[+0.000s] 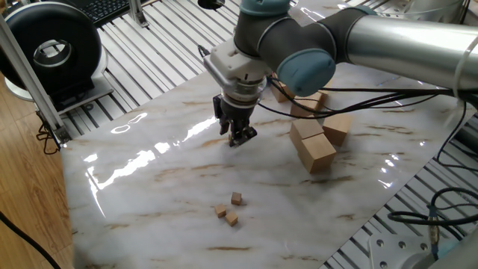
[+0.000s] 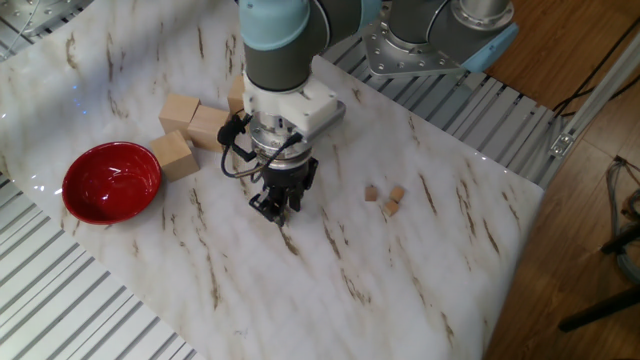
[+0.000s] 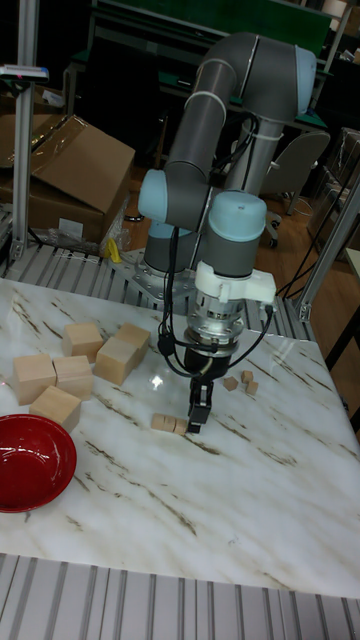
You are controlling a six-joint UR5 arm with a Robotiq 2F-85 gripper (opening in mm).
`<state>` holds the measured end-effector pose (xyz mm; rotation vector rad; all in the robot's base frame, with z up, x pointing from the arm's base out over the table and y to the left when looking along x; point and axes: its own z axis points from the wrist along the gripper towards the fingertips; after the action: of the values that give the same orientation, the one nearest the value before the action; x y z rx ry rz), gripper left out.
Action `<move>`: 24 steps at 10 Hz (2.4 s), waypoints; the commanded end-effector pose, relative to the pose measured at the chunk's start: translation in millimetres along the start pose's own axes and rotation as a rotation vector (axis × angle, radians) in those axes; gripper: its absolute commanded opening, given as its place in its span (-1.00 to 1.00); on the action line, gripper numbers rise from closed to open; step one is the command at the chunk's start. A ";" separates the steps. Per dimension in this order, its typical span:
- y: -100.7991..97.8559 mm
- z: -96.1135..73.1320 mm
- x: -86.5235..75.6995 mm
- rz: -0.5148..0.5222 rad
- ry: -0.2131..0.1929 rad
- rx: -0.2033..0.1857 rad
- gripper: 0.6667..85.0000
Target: Stack the blocks into a pyramid shape
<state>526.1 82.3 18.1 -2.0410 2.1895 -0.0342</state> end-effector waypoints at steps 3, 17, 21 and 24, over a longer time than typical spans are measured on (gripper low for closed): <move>4.6 4.4 -10.5 0.068 -0.018 -0.019 -0.10; 19.1 -3.7 -9.6 0.114 -0.012 -0.058 -0.24; 27.7 -21.0 -39.6 0.438 -0.097 -0.093 -0.25; 38.9 -20.7 -42.4 0.723 -0.061 -0.096 -0.26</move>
<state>493.7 116.3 34.0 -1.4675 2.6238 0.1704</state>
